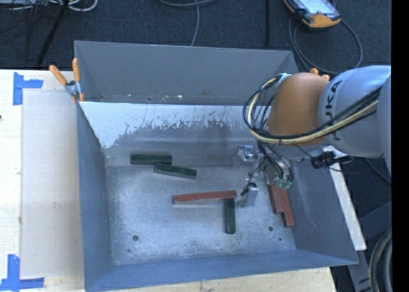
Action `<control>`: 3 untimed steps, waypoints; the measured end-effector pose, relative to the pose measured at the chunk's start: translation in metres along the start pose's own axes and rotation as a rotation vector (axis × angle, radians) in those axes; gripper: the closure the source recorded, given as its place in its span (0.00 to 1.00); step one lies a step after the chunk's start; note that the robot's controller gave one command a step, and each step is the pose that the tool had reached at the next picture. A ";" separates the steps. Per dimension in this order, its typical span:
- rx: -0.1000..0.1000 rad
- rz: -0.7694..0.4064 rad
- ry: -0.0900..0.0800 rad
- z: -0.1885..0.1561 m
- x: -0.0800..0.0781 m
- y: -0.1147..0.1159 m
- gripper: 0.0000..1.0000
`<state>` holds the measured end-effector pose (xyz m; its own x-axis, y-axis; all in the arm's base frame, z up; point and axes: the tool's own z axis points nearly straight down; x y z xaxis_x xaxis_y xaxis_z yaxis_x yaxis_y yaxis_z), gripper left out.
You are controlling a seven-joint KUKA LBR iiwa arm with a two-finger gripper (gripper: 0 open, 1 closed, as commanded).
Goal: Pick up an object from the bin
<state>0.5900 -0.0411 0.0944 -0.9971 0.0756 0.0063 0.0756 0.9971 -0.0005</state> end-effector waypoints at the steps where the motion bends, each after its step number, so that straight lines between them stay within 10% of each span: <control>1: 0.000 -0.193 -0.005 0.006 0.008 0.037 0.00; 2: 0.000 -0.057 -0.007 0.019 0.003 0.064 1.00; 3: 0.000 -0.058 -0.007 0.019 0.003 0.064 0.00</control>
Offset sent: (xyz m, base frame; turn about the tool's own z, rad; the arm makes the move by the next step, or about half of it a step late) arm 0.0021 0.0634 -0.0185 -0.0558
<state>0.5921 0.0229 0.0753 -0.9998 0.0177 -0.0003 0.0177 0.9998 -0.0002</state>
